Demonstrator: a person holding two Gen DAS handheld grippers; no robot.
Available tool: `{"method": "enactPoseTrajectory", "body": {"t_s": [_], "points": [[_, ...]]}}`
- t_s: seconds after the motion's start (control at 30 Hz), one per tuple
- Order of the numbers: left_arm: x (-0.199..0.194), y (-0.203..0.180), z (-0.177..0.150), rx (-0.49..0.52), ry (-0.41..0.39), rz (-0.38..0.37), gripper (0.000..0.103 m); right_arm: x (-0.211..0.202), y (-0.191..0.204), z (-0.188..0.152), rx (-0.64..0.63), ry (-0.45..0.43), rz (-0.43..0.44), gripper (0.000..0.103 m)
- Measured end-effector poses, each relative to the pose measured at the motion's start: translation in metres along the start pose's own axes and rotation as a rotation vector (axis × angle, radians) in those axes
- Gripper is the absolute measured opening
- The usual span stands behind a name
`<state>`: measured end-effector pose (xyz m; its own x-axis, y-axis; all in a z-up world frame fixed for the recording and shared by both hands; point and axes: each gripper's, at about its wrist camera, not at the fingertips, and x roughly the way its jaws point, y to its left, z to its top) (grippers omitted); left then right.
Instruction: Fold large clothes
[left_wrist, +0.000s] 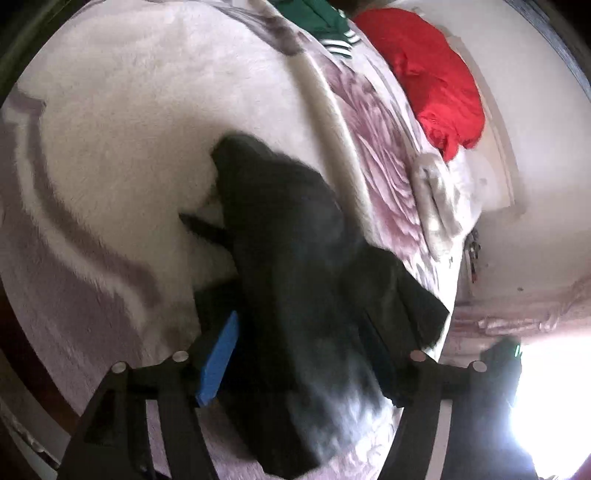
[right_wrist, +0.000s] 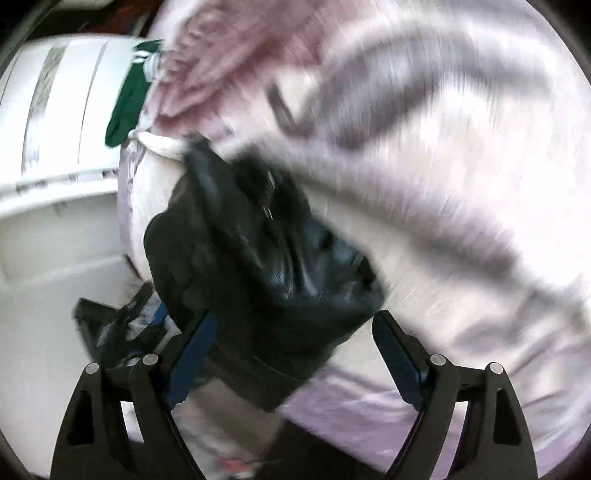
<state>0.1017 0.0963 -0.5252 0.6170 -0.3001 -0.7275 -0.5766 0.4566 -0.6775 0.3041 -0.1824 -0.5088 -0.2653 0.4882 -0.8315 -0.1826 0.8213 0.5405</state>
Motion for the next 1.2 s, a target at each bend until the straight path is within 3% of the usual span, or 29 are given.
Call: {"method": "enactPoseTrajectory", "body": {"t_s": [0.03, 0.13, 0.17, 0.2, 0.23, 0.37, 0.43, 0.63, 0.73, 0.8, 0.87, 0.9, 0.93, 1.0, 1.1, 1.2], "points": [[0.008, -0.003, -0.006, -0.003, 0.016, 0.003, 0.074, -0.006, 0.006, 0.009, -0.035, 0.0, -0.009, 0.088], [0.032, 0.002, -0.022, -0.057, 0.036, 0.003, 0.072, -0.009, 0.018, 0.035, -0.109, -0.015, 0.015, 0.087], [0.032, 0.004, -0.024, -0.067, 0.02, 0.001, 0.069, -0.003, 0.025, 0.043, -0.145, -0.017, 0.03, 0.065], [0.028, 0.004, -0.027, -0.071, -0.018, 0.025, 0.042, 0.002, 0.035, 0.05, -0.16, -0.007, 0.03, 0.037], [0.023, 0.006, -0.029, -0.075, -0.052, 0.062, 0.024, 0.005, 0.037, 0.05, -0.16, -0.001, -0.002, 0.015], [0.018, 0.028, -0.034, -0.149, -0.065, 0.037, 0.022, 0.021, 0.067, 0.062, -0.238, -0.008, -0.05, 0.011], [0.026, 0.041, -0.034, -0.18, -0.059, 0.017, 0.024, 0.036, 0.07, 0.068, -0.268, 0.012, -0.117, 0.01], [0.03, 0.048, -0.028, -0.184, -0.035, -0.023, 0.027, 0.097, 0.061, 0.096, -0.218, 0.091, -0.27, 0.009], [0.021, 0.045, -0.023, -0.218, 0.004, -0.034, 0.031, 0.082, 0.066, 0.1, -0.179, 0.111, -0.234, 0.01], [0.01, 0.029, -0.02, -0.17, 0.022, 0.019, 0.035, 0.062, 0.066, 0.102, -0.143, 0.113, -0.167, 0.013], [-0.008, 0.012, -0.018, -0.096, 0.006, 0.049, 0.055, 0.033, 0.06, 0.096, -0.086, 0.09, -0.108, 0.017], [-0.014, 0.004, -0.017, -0.064, -0.004, 0.069, 0.079, 0.018, 0.057, 0.09, -0.069, 0.057, -0.093, 0.018], [-0.021, -0.002, -0.015, -0.033, -0.019, 0.092, 0.086, 0.005, 0.056, 0.083, -0.063, 0.026, -0.086, 0.02], [-0.031, -0.008, -0.011, 0.022, -0.044, 0.168, 0.087, -0.01, 0.054, 0.069, -0.041, -0.015, -0.078, 0.02], [-0.019, -0.004, -0.004, 0.131, -0.038, 0.401, 0.086, -0.016, 0.054, 0.05, -0.021, -0.054, -0.076, 0.02], [0.0, 0.02, 0.0, 0.157, 0.001, 0.504, 0.086, -0.01, 0.054, 0.034, -0.018, -0.058, -0.044, 0.02]]}}
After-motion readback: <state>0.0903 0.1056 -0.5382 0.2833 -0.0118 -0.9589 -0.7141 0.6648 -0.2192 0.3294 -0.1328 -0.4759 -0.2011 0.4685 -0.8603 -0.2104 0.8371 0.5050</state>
